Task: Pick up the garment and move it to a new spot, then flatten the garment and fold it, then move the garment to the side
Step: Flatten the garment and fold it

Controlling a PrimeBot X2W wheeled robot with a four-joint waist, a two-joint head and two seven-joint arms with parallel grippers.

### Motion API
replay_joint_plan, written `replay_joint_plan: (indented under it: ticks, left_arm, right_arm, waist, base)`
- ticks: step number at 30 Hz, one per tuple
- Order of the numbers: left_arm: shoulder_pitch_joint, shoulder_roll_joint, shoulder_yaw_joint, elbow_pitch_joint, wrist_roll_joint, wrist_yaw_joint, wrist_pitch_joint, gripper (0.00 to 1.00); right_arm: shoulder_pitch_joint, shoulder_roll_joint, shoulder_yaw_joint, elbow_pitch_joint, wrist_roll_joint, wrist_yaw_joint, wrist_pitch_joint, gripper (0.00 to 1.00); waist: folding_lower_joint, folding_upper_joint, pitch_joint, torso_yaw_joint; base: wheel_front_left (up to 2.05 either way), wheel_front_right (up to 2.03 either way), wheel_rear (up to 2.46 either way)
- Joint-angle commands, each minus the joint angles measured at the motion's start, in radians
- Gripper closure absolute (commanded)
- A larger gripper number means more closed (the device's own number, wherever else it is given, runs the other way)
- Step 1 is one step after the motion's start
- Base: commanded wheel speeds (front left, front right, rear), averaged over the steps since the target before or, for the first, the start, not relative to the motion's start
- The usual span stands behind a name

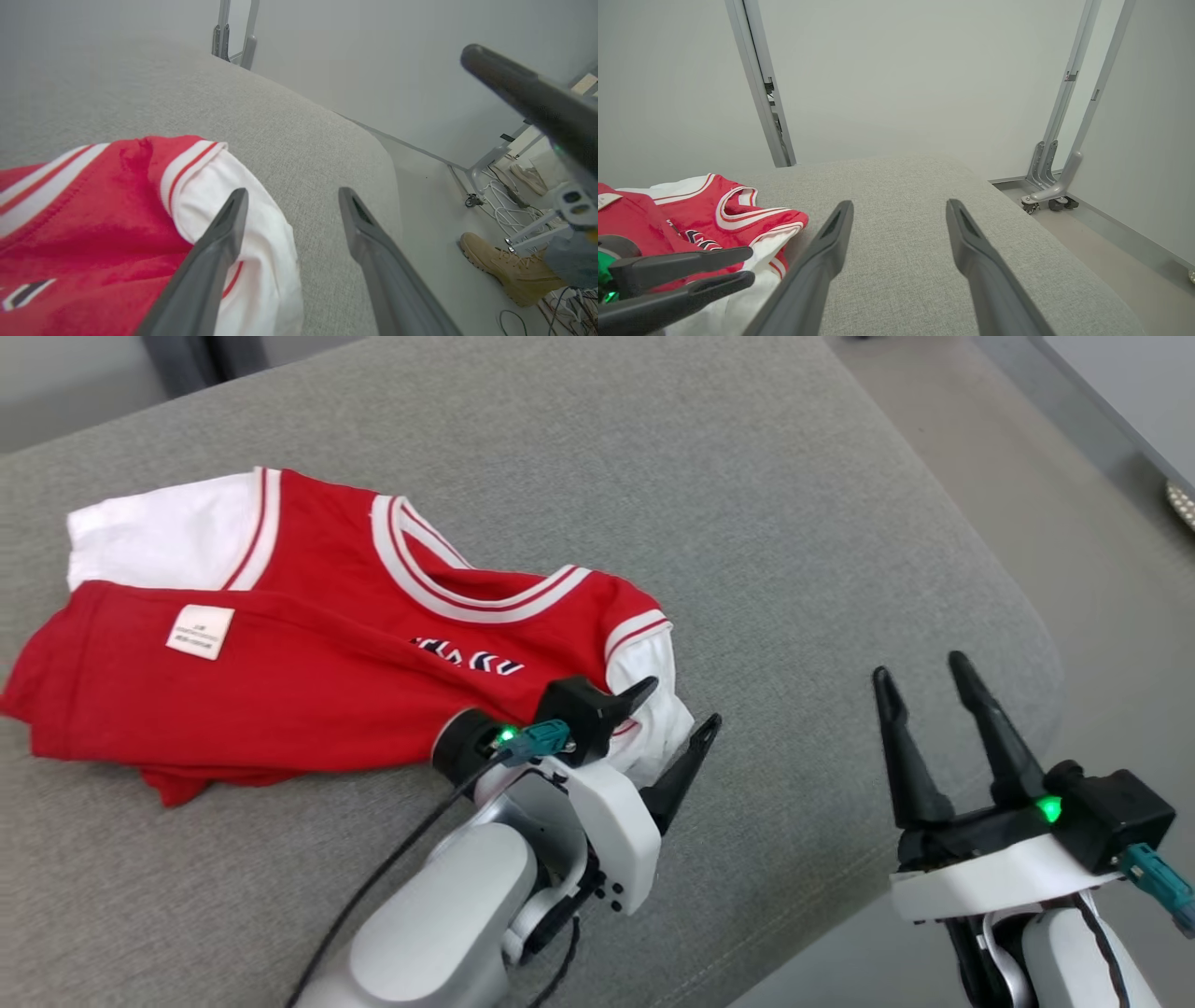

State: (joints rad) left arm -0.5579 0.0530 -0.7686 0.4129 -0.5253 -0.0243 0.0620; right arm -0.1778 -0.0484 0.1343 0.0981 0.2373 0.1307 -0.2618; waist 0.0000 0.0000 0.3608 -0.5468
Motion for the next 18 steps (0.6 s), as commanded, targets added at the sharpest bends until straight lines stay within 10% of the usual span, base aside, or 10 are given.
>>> replay_joint_plan:
  ticks: [1,12,18]
  left_arm:
    - [-0.012,0.042,0.009,-0.040,0.003,-0.003,0.007,0.00]
    - [-0.059,0.451,0.274,-0.248,-0.084,0.081,0.265,0.00]
    - [-0.127,0.497,0.331,-0.089,-0.182,0.056,0.390,0.00]
  right_arm:
    - [0.007,-0.004,-0.014,-0.003,-0.010,0.000,-0.005,0.00]
    - [0.014,-0.005,-0.025,-0.023,-0.050,0.000,-0.005,0.00]
    - [-0.001,-0.004,0.000,-0.014,-0.061,0.000,-0.005,0.00]
  waist:
    - [0.0000,0.0000,-0.023,0.029]
    - [0.0000,0.0000,-0.061,0.103]
    - [0.0000,0.0000,-0.051,0.101]
  base:
    - [0.00,0.00,0.00]
    - [0.00,0.00,0.00]
    - [0.00,0.00,0.00]
